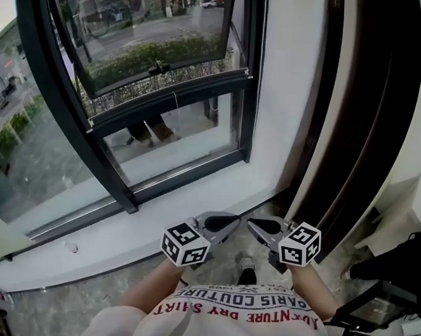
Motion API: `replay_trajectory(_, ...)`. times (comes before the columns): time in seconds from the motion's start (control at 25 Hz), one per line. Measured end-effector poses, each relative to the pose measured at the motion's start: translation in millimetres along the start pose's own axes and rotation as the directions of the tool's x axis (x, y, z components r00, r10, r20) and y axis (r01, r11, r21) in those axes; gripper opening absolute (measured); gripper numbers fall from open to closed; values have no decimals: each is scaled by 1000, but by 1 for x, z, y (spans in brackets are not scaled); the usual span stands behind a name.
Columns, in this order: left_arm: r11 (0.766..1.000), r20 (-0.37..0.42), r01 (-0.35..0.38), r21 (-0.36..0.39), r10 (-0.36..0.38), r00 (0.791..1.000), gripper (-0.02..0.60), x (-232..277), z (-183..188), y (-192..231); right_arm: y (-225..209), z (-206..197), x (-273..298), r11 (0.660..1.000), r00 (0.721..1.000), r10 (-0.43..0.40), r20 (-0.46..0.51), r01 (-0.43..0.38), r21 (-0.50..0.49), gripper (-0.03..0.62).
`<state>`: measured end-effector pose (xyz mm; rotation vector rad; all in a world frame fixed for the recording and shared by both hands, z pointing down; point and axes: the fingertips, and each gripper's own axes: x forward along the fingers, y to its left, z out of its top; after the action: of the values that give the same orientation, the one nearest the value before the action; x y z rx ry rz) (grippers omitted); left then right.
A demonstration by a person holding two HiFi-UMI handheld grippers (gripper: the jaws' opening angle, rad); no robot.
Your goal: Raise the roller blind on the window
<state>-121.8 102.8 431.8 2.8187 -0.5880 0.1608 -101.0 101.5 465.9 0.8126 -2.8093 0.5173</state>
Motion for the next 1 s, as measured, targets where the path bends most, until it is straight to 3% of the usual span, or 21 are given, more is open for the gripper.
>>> replay_trajectory(0.44, 998, 8, 29, 57, -30, 1000, 3, -25, 0, -64, 61, 1, -38, 997, 998, -51, 34, 53, -56, 3)
replay_trajectory(0.68, 993, 9, 28, 114, -29, 1000, 3, -25, 14, -80, 71, 12, -48, 996, 998, -46, 51, 50, -77, 3)
replay_trajectory(1.0, 995, 22, 24, 100, -27, 999, 3, -23, 26, -86, 72, 29, -54, 994, 997, -44, 67, 50, -94, 3)
